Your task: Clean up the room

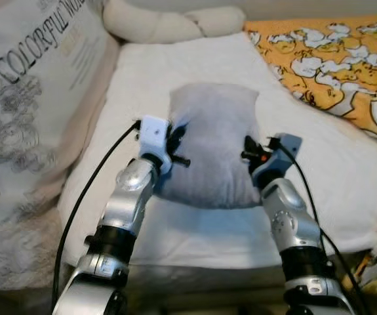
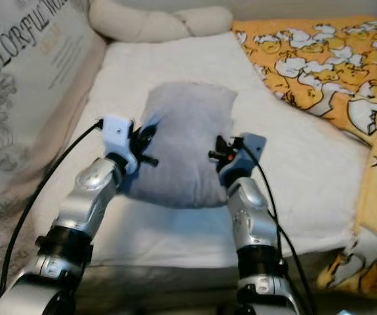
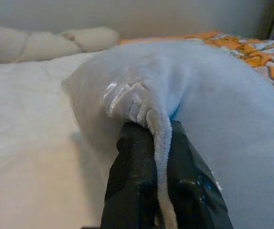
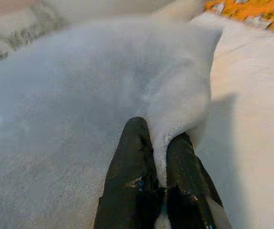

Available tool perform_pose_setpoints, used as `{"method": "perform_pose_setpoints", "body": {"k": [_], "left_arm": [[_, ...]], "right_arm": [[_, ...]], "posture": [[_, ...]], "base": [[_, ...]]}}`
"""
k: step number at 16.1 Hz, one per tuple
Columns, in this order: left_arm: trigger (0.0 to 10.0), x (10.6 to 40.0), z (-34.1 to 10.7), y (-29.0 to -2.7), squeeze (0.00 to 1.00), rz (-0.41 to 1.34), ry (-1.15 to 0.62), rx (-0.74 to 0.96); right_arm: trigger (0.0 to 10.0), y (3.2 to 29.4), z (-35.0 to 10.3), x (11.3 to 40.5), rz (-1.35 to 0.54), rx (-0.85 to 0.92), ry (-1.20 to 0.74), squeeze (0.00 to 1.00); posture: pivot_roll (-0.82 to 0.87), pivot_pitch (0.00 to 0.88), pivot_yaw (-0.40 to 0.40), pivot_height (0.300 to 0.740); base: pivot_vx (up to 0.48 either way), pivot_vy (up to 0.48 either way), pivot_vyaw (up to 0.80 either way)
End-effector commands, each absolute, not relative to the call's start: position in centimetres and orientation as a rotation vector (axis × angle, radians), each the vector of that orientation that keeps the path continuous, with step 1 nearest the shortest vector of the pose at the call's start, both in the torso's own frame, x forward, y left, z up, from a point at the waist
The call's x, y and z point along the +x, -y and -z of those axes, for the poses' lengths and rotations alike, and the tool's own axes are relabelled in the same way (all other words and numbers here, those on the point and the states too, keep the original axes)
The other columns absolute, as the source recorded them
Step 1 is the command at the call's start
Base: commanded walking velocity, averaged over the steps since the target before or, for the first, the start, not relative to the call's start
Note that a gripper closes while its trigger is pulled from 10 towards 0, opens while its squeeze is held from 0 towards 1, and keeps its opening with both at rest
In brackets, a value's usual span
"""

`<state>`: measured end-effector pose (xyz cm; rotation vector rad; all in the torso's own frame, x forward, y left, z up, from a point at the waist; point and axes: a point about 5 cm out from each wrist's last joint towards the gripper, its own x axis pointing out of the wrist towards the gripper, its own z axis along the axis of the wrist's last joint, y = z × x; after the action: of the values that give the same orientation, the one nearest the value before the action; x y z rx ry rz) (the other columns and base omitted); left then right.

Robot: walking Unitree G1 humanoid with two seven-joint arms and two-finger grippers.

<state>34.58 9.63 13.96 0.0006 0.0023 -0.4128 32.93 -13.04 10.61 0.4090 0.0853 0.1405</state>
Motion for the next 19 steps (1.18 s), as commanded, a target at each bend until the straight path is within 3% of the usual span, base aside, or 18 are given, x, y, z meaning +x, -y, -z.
{"method": "perform_pose_setpoints", "body": {"k": [1,10,19], "left_arm": [[10.0,34.8,-14.7,-11.1,0.00,0.363,0.039,0.023],[10.0,34.9,-15.0,-10.9,0.00,0.362,0.067,0.030],[10.0,34.8,-14.9,-10.9,0.00,0.385,0.074,0.047]], "right_arm": [[10.0,12.2,-11.4,33.2,-0.166,0.404,-0.058,0.00],[10.0,12.5,-10.8,33.2,-0.146,0.414,-0.090,0.00],[10.0,12.3,-10.2,33.1,-0.164,0.371,-0.128,0.00]], "posture": [[0.01,0.000,0.063,0.740],[0.01,0.000,0.059,0.740],[0.01,0.000,0.057,0.740]], "base": [[0.000,0.480,0.00],[0.000,0.037,0.00],[0.352,0.000,0.00]]}}
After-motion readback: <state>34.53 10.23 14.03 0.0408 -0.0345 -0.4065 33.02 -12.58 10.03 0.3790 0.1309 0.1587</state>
